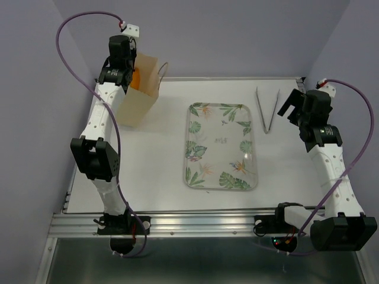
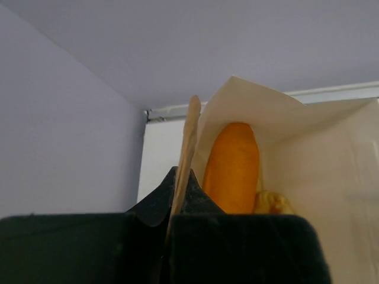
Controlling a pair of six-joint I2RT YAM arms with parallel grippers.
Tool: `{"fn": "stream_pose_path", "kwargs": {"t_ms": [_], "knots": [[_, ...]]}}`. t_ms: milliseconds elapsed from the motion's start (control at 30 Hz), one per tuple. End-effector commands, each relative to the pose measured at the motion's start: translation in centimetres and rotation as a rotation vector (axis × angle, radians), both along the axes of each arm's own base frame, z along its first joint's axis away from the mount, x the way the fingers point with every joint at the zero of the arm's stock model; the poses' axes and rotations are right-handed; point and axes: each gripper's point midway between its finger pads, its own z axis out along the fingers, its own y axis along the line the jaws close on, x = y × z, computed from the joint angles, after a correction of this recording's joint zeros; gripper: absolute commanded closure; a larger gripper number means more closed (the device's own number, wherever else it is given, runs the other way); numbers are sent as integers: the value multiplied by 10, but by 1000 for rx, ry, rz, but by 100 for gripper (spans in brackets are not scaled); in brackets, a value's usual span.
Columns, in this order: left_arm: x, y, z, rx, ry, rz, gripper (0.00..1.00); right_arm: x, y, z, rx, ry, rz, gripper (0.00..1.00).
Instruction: Take the fake bread out of the paper bag
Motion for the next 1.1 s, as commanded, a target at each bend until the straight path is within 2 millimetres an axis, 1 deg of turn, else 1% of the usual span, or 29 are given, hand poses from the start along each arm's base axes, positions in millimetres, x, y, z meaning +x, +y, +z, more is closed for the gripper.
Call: {"fn": "stream_pose_path", "kwargs": {"t_ms": [0,33,67,100,133,167,200,233,267,300,333,367,433,467,500,533,567,600,633,733,767,800,867,900,933,967,1000,1033,1067], "knots": [[5,-12,99,181,-251,-93,100,-2,-14,9,-52,-38,-57,0],[8,-19,106,251,-293,-108,100,-2,-15,6,-57,-29,-61,0],[7,-37,72,303,-236,-138,100,-2,-16,4,-60,-25,-63,0],[7,-49,57,347,-228,-163,100,-2,-16,3,-60,-21,-63,0],[6,-58,20,428,-175,-193,100,-2,-16,0,-63,-15,-63,0],[3,-69,2,459,-153,-222,100,-2,-17,-1,-63,-11,-65,0],[1,-92,-13,474,-163,-265,100,-2,-17,-4,-66,-3,-67,0],[-3,-100,-31,486,-140,-284,100,-2,-17,-5,-66,0,-68,0],[-8,-107,-69,496,-76,-312,100,-1,-18,-6,-68,5,-71,0],[-13,-120,-80,484,-72,-329,100,0,-18,-9,-68,13,-69,0],[-16,-124,-90,468,-59,-328,100,0,-18,-9,-68,13,-69,0],[-22,-125,-105,433,-39,-310,100,1,-17,-10,-65,17,-64,0],[-30,-130,-112,401,-39,-293,100,2,-15,-13,-58,22,-57,0],[-41,-132,-121,403,-26,-286,100,4,-13,-14,-52,26,-48,0],[-44,-135,-121,387,-45,-281,100,5,-12,-17,-46,31,-43,0],[-48,-136,-123,382,-52,-279,100,5,-10,-20,-41,38,-36,0],[-56,-134,-129,386,-46,-263,100,7,-8,-22,-33,43,-24,0],[-58,-133,-130,385,-46,-254,100,9,-7,-26,-29,55,-17,0],[-59,-130,-128,382,-51,-229,100,12,-4,-32,-18,69,-7,0],[-61,-121,-122,400,-52,-177,100,17,1,-40,-2,91,21,0],[-65,-116,-116,403,-59,-158,100,19,4,-45,4,103,39,0],[-67,-115,-113,402,-65,-157,100,23,5,-54,0,127,51,0],[-74,-115,-105,386,-84,-181,100,29,6,-65,-1,147,60,0],[-76,-116,-103,380,-89,-194,100,35,6,-79,-3,186,68,0],[-80,-118,-98,362,-101,-217,100,39,8,-84,3,202,75,0],[-81,-120,-97,354,-104,-231,100,44,8,-85,6,207,79,0],[-82,-121,-96,352,-105,-238,100,49,8,-90,10,216,75,0],[-84,-122,-92,346,-113,-249,100,60,5,-99,2,221,62,0],[-84,-122,-91,347,-113,-249,100,65,3,-107,-6,236,53,0]]}}
